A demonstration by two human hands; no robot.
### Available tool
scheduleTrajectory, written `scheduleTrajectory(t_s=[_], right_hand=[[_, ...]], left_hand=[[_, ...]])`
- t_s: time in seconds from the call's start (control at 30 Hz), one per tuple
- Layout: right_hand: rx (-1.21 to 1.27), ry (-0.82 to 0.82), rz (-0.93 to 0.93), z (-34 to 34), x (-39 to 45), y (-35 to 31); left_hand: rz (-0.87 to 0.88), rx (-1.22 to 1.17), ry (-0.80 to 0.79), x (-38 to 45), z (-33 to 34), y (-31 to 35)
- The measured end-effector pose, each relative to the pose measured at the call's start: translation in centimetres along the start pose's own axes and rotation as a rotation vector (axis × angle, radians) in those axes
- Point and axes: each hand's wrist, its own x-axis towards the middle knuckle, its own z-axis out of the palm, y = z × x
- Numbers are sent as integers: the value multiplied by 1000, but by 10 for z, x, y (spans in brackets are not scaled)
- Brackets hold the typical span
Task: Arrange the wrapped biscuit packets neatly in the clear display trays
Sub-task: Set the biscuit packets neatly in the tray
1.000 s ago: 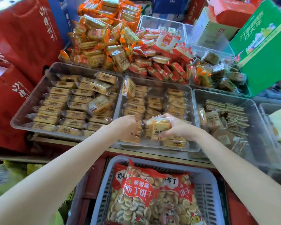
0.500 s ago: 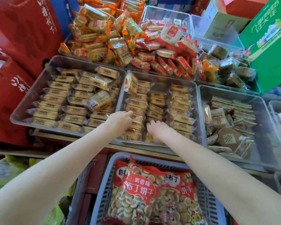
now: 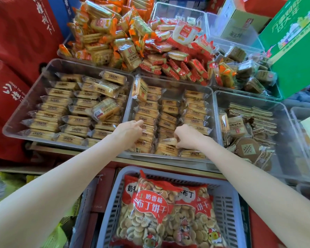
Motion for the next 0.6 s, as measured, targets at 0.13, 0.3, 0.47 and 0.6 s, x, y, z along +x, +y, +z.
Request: scheduleTrajectory(t_s=[0.13, 0.3, 0.47, 0.6], right_hand=[[69, 19, 8, 3, -1, 8], [-68, -60, 11, 6, 6, -5], [230, -138, -92, 7, 11, -16], [296, -102, -98, 16, 14, -24]], left_hand=[[4, 7, -18, 1, -2, 1], [2, 22, -34, 1, -4, 2], [-4, 3, -41, 2, -4, 2], [-3, -8, -30, 4, -2, 1]])
